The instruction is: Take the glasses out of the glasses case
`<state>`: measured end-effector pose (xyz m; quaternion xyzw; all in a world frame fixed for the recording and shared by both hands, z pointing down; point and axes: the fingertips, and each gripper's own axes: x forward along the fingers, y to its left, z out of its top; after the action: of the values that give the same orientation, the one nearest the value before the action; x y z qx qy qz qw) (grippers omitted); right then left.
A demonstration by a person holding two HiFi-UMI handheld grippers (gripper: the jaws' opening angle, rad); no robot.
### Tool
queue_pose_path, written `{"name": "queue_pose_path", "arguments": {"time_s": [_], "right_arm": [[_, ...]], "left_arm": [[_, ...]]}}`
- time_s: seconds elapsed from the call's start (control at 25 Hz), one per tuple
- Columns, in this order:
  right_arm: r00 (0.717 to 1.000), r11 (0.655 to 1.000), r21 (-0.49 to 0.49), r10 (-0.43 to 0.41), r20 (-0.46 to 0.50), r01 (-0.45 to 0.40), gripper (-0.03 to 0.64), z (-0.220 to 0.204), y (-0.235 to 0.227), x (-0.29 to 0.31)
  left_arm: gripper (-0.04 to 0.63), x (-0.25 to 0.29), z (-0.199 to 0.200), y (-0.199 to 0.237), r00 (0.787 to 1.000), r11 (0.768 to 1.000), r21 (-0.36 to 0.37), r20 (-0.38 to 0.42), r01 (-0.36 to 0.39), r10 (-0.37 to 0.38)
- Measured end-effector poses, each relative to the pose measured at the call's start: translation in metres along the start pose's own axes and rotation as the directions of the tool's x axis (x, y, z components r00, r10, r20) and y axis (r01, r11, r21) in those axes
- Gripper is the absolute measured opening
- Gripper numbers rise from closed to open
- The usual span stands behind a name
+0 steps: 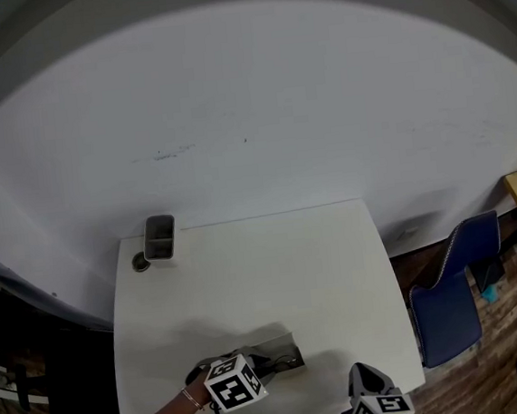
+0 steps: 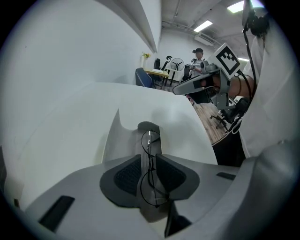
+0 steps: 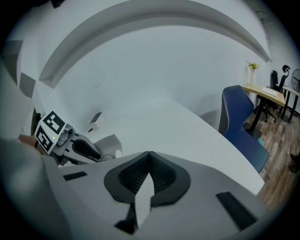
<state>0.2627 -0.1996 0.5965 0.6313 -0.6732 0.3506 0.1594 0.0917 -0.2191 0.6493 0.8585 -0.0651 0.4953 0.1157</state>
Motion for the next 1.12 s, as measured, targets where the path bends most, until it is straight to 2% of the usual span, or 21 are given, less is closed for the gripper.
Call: {"name": "queue_pose_path", "arguments": {"time_s": [0.36,0.56,0.72,0.92,1.0,1.12], "right_arm": [[1.0,1.0,0.023,0.007,-0.007,-0.007,0.032,-0.002,-0.004,0.004],[1.0,0.999,0.031,0.011,-0.012,-0.011,0.032,-0.003,-0.008,0.007],[1.0,0.999,0.036,0.015,-0.013,-0.014,0.032,-0.003,-0.009,0.01],[1.0,0.999,0.032,0.022,-0.019,-0.021,0.032,-0.003,-0.004,0.014],[1.0,0.999,0.03,0.023,-0.021,-0.022,0.032,-0.002,-0.003,0.015],[1.0,0.999,0.029,0.02,-0.02,-0.02,0.032,0.0,-0.004,0.016]], "left_arm": [[0.097,0.003,-0.003,-0.001,0.987,0.99,-0.022,-0.083,0.137,-0.138],[0.097,0.005,-0.002,-0.002,0.978,0.984,-0.035,-0.107,0.175,-0.178],[0.095,0.006,-0.002,-0.003,0.977,0.985,-0.023,-0.13,0.169,-0.171],[0.075,0.008,-0.003,-0.003,0.979,0.994,0.054,-0.188,0.094,-0.082],[0.066,0.01,-0.004,-0.003,0.979,0.996,0.051,-0.191,0.079,-0.068],[0.044,0.01,-0.005,-0.006,0.98,0.995,0.032,-0.179,0.095,-0.087]]}}
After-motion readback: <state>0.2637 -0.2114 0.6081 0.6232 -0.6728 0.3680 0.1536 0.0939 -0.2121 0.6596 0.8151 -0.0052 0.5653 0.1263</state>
